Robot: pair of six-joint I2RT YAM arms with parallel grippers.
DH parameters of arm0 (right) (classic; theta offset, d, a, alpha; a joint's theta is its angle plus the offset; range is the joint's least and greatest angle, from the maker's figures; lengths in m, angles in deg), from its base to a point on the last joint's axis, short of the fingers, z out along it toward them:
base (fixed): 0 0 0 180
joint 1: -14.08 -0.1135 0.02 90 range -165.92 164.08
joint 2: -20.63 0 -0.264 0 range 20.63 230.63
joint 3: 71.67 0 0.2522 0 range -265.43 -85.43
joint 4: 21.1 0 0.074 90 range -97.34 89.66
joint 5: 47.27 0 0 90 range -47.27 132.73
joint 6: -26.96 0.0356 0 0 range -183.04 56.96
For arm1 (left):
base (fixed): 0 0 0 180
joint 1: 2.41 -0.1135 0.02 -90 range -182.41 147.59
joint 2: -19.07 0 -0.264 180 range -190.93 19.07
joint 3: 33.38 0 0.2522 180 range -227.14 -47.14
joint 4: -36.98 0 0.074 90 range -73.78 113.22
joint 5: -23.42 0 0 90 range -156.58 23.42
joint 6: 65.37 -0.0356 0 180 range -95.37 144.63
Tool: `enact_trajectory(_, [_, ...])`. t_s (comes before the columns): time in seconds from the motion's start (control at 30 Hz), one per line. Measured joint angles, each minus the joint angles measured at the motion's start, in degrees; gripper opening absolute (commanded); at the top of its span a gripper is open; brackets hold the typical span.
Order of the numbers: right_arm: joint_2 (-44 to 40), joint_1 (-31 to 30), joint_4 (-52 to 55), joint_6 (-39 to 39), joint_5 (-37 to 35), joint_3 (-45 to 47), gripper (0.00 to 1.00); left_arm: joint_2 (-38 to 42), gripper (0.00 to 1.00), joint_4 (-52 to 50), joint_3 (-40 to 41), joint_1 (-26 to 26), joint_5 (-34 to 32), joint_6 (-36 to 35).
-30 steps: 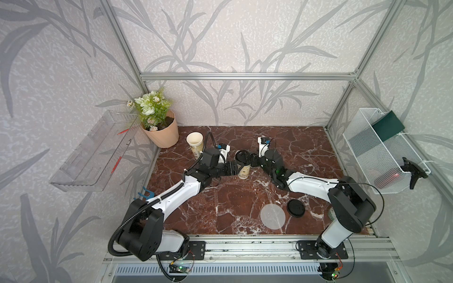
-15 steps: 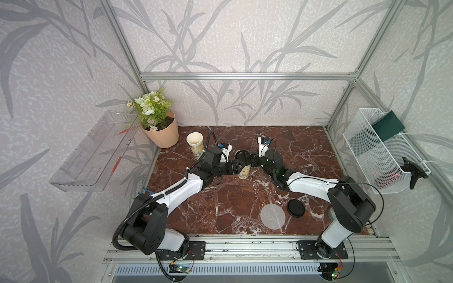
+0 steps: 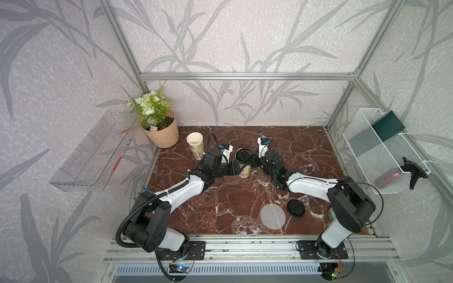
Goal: Put the leak-proof paper on the milk tea cups
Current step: Secure the cup lid on the cup.
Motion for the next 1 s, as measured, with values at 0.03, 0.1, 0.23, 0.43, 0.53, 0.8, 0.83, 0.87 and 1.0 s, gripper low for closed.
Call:
enact_trajectory(0.03, [0.0,0.0,-0.1,0.0,0.0,0.1,0.79,0.0,0.61,0.6,0.3,0.0,0.1,0.2])
enact_trajectory(0.1, [0.0,0.0,-0.1,0.0,0.0,0.1,0.79,0.0,0.61,1.1,0.5,-0.1,0.3,0.3])
enact_trajectory(0.23, [-0.1,0.0,0.0,0.0,0.1,-0.2,0.79,1.1,0.63,-1.0,0.4,-0.3,0.0,0.3])
enact_trajectory(0.43, [-0.6,0.0,2.9,-0.4,0.5,-1.2,0.79,4.3,0.72,-8.5,-1.2,-1.4,-2.0,-0.9])
enact_trajectory(0.53, [-1.1,0.0,4.6,-0.8,0.6,-1.7,0.79,6.4,0.74,-10.4,-4.0,-1.9,-3.0,-1.7])
enact_trajectory(0.8, [-1.7,0.1,7.7,-1.5,1.0,-2.6,0.79,1.6,0.76,-10.9,-13.7,-3.0,-3.7,-3.7])
enact_trajectory(0.83, [-1.7,0.2,7.9,-1.5,1.0,-2.7,0.79,0.0,0.76,-10.7,-14.2,-3.3,-3.6,-3.7])
enact_trajectory(0.87, [-1.6,0.3,8.0,-1.5,1.1,-2.8,0.79,-1.1,0.76,-10.3,-14.4,-3.6,-3.4,-3.7])
enact_trajectory(1.0, [-1.4,0.5,7.6,-1.3,1.1,-2.8,0.79,-6.3,0.68,-9.4,-14.3,-5.0,-1.9,-2.7])
